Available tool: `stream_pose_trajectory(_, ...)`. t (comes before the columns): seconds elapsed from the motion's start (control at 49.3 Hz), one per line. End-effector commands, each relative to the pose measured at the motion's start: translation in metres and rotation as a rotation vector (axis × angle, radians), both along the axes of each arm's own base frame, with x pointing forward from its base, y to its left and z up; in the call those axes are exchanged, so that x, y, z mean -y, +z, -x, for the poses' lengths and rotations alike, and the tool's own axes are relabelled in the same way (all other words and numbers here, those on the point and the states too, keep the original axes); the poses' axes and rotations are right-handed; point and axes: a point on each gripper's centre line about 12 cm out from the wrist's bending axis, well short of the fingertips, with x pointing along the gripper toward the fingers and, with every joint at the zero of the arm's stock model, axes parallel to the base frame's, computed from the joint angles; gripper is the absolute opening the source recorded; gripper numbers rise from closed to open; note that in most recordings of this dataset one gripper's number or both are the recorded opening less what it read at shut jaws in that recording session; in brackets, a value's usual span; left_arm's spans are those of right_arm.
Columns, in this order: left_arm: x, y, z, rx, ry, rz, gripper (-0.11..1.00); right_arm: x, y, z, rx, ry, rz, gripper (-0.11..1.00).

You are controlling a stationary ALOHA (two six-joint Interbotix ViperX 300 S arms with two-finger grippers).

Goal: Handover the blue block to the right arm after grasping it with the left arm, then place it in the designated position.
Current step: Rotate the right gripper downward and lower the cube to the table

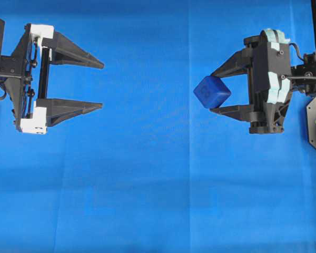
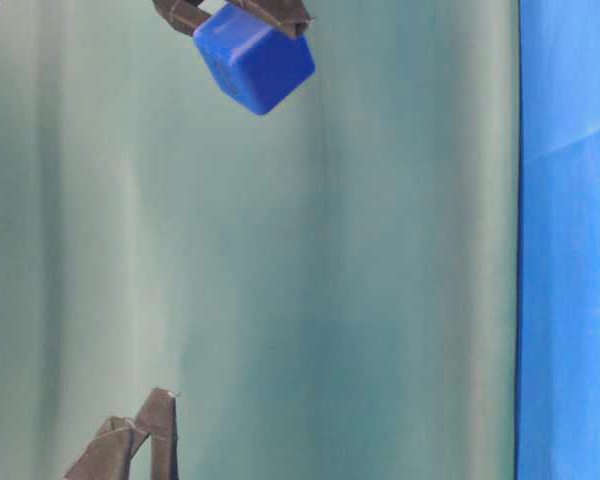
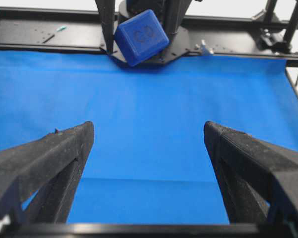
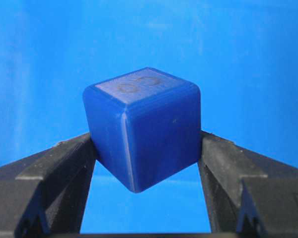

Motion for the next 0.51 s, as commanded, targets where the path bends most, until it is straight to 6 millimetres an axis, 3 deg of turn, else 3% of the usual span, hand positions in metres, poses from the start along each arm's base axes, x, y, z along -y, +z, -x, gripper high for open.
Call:
stream_pose_trajectory(0.0, 0.0, 0.01, -0.001, 0.032, 0.0, 0.0, 0.93, -0.001, 0.006, -0.001, 0.022, 0.001, -0.004, 0.54)
stream_pose_trajectory(0.244, 0.0, 0.009, 0.0, 0.029, 0.0, 0.0, 0.93, 0.0, 0.004, -0.002, 0.017, 0.0, -0.004, 0.54)
stream_pose_trajectory(0.487, 0.0, 0.009, 0.0, 0.029, 0.0, 0.0, 0.93, -0.002, -0.019, -0.019, 0.01, 0.011, -0.007, 0.54)
